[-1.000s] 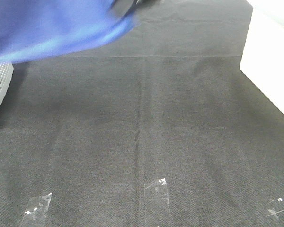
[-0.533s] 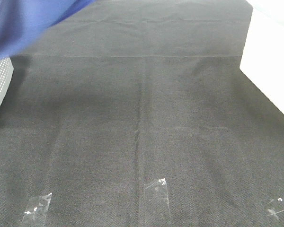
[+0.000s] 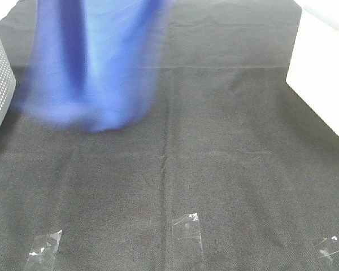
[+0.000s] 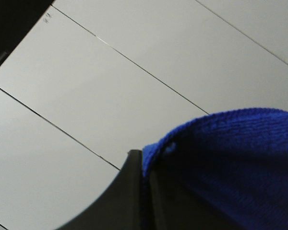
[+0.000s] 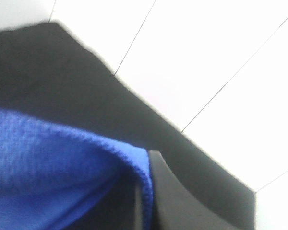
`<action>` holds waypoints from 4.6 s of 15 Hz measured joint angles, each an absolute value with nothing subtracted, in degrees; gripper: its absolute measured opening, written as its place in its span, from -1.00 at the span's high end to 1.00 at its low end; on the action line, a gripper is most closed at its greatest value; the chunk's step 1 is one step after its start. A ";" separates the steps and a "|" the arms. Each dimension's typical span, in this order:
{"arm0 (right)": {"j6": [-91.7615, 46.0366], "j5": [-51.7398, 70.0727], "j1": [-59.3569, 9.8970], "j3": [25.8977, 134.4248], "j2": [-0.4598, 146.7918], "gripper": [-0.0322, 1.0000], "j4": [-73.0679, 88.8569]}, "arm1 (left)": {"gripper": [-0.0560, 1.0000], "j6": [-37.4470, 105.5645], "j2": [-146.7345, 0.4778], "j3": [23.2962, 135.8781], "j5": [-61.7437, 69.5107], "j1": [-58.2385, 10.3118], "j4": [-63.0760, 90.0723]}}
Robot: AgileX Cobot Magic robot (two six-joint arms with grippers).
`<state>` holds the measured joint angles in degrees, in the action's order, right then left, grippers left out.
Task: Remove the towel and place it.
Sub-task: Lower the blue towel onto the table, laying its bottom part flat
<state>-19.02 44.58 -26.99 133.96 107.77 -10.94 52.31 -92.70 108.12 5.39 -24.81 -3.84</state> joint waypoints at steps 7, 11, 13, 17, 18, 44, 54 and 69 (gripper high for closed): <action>-14.67 32.31 -26.99 133.96 109.43 0.92 -17.93 | 0.89 52.08 -100.32 108.12 -14.27 -22.69 -4.13; -14.67 24.92 -26.99 133.96 111.27 0.92 -20.45 | 0.89 49.73 -102.56 108.12 -20.23 -18.68 -2.86; -14.67 17.02 -26.99 133.96 112.64 0.92 -20.80 | 0.89 49.33 -104.05 108.12 -23.66 -17.88 -2.86; -14.67 7.28 -24.52 133.96 115.45 0.92 -21.89 | 0.89 47.78 -109.21 113.73 -28.30 -14.67 -2.86; -14.67 5.96 -23.43 133.96 116.20 0.92 -21.89 | 0.89 46.18 -111.55 116.77 -28.48 -13.75 -2.86; -3.67 21.26 -16.96 133.96 120.55 0.92 -10.94 | 0.89 41.37 -134.07 150.11 10.66 -13.46 -3.21; -11.57 64.97 -17.02 133.96 110.47 0.92 12.32 | 0.89 35.64 -120.72 150.11 69.10 -13.52 -0.34; -10.26 69.79 -17.65 108.23 94.65 0.92 22.69 | 0.89 22.12 -87.38 101.07 69.04 -14.04 1.15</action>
